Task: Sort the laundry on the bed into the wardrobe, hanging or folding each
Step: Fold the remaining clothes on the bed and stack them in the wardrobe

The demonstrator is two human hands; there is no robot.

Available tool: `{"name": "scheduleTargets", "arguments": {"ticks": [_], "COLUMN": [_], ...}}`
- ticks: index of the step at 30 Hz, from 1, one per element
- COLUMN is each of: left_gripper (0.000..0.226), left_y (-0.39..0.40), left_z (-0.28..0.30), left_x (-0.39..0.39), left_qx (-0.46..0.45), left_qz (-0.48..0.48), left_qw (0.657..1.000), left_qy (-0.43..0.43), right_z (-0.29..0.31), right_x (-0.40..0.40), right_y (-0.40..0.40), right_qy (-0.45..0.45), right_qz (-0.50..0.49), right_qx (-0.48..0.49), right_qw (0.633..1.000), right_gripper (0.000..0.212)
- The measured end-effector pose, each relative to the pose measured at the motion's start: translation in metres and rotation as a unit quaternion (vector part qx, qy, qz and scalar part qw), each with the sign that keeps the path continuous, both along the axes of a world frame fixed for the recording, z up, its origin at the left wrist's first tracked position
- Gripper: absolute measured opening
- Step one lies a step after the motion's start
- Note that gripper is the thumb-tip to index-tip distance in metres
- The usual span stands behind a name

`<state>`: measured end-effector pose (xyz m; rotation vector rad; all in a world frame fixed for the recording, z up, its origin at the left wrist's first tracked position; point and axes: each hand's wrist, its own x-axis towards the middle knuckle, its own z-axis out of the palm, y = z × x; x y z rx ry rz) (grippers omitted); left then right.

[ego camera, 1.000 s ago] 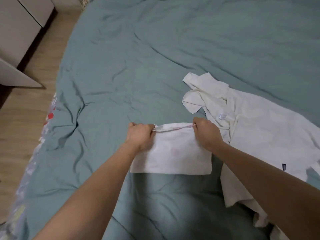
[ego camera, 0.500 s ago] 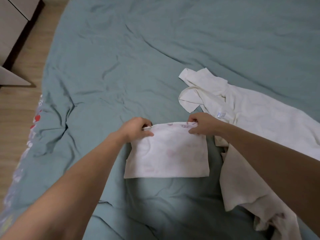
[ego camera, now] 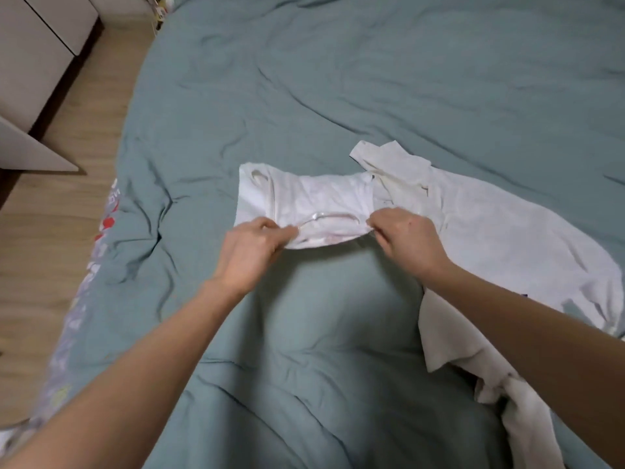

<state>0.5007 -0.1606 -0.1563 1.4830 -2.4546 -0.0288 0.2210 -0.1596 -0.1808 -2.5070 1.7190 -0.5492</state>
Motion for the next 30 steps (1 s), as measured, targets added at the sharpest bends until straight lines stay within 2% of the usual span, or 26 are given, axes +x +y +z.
{"name": "scheduleTargets", "arguments": {"ticks": [1, 3, 5, 6, 8, 11, 13, 14, 17, 20, 22, 23, 24, 25, 27, 28, 30], "left_gripper": [0.028, 0.026, 0.021, 0.020, 0.015, 0.022, 0.025, 0.032, 0.054, 0.061, 0.061, 0.060, 0.056, 0.047, 0.028, 0.030, 0.039], "left_y": [0.012, 0.038, 0.064, 0.073, 0.080, 0.064, 0.041, 0.029, -0.001, -0.013, -0.014, -0.015, -0.016, -0.019, -0.025, -0.030, -0.040], "left_z": [-0.016, -0.053, -0.090, -0.102, -0.113, -0.114, -0.110, -0.112, -0.126, -0.148, -0.154, -0.155, -0.153, -0.148, -0.137, -0.132, -0.124], "left_x": [0.000, -0.003, -0.005, -0.005, -0.001, -0.003, -0.016, -0.023, -0.033, -0.014, 0.006, 0.015, 0.022, 0.028, 0.032, 0.032, 0.032], "left_qx": [0.024, 0.107, 0.179, 0.179, 0.134, 0.029, 0.011, 0.021, 0.108, 0.195, 0.214, 0.207, 0.184, 0.161, 0.145, 0.166, 0.226], "left_qz": [0.005, 0.006, -0.015, -0.026, -0.012, 0.050, 0.079, 0.085, 0.089, 0.223, 0.305, 0.333, 0.359, 0.384, 0.424, 0.433, 0.442], "left_qw": [0.999, 0.984, 0.967, 0.968, 0.980, 0.998, 0.993, 0.991, 0.990, 0.954, 0.927, 0.920, 0.912, 0.894, 0.837, 0.816, 0.792], "left_qy": [-0.039, -0.145, -0.183, -0.177, -0.144, 0.004, 0.091, 0.099, -0.007, -0.053, -0.053, -0.010, 0.070, 0.164, 0.314, 0.346, 0.356], "right_z": [-0.013, -0.046, -0.078, -0.087, -0.100, -0.105, -0.106, -0.108, -0.119, -0.136, -0.151, -0.155, -0.155, -0.152, -0.142, -0.138, -0.133], "right_x": [0.002, 0.009, 0.015, 0.017, 0.015, 0.021, 0.036, 0.044, 0.072, 0.078, 0.066, 0.062, 0.062, 0.067, 0.086, 0.098, 0.120], "right_y": [0.011, 0.032, 0.053, 0.060, 0.066, 0.046, 0.021, 0.008, -0.019, -0.030, -0.031, -0.032, -0.032, -0.032, -0.031, -0.030, -0.028], "right_qy": [0.022, 0.118, 0.171, 0.165, 0.088, -0.026, -0.054, -0.049, -0.011, 0.024, 0.050, 0.059, 0.054, 0.038, 0.012, 0.004, 0.005], "right_qz": [0.002, 0.014, 0.033, 0.040, 0.032, -0.035, -0.062, -0.060, -0.018, -0.014, -0.052, -0.072, -0.093, -0.114, -0.131, -0.119, -0.070], "right_qx": [0.031, 0.158, 0.223, 0.221, 0.164, 0.055, 0.044, 0.055, 0.123, 0.169, 0.225, 0.247, 0.254, 0.244, 0.181, 0.149, 0.102], "right_qw": [0.999, 0.980, 0.959, 0.960, 0.982, 0.998, 0.996, 0.995, 0.992, 0.985, 0.972, 0.965, 0.961, 0.962, 0.975, 0.982, 0.992], "right_gripper": [0.012, 0.017, 0.017, 0.013, 0.013, 0.021, 0.034, 0.039, 0.052, 0.068, 0.081, 0.086, 0.089, 0.089, 0.078, 0.070, 0.058]}}
